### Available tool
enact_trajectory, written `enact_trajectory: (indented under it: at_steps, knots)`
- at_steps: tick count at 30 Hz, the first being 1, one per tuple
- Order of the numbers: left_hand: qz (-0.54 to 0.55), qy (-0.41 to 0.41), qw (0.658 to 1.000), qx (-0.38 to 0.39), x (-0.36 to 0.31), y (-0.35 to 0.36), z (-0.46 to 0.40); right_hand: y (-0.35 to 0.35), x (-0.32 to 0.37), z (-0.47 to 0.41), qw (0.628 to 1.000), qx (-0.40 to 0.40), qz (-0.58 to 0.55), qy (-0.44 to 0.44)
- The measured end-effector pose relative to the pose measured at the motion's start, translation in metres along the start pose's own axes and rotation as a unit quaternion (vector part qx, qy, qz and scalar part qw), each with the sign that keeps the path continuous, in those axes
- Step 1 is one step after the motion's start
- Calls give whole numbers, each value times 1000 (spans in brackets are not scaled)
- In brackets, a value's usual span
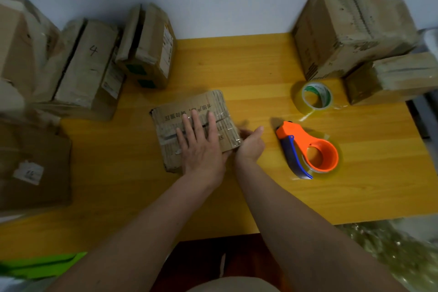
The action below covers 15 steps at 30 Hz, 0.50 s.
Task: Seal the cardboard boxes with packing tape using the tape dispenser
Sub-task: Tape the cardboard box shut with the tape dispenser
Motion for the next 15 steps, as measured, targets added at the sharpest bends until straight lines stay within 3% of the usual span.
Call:
enact_trajectory:
  at_steps: [2,4,7,9,13,15]
  knots:
    - [36,5,999,4,2,-5,1,-14,6,-9,990,-41,87,-105]
    - [48,20,999,13,9,-11,2,-24,17,0,972,-31,104,-209]
    - [-10,57,998,-8,26,-25,2,-13,28,35,921,126,155,-336]
    - [-48,58,997,-2,45,-29,-2,-4,18,47,898,207,195,-334]
    - [-64,4,997,42,70,-28,-4,-3,19,41,897,265,168,-310]
    - [-62,-10,996,62,62,-27,6,-3,36,34,874,311,182,-327]
Point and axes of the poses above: each hand's wrist, its own z-axis away from the middle knuckle, its own y-axis out of the palm, x = y × z, the point moved 5 cm from there along -z, towards the middle knuckle, and after that the axes turned 1 degree about z, right-handed, at the moved point
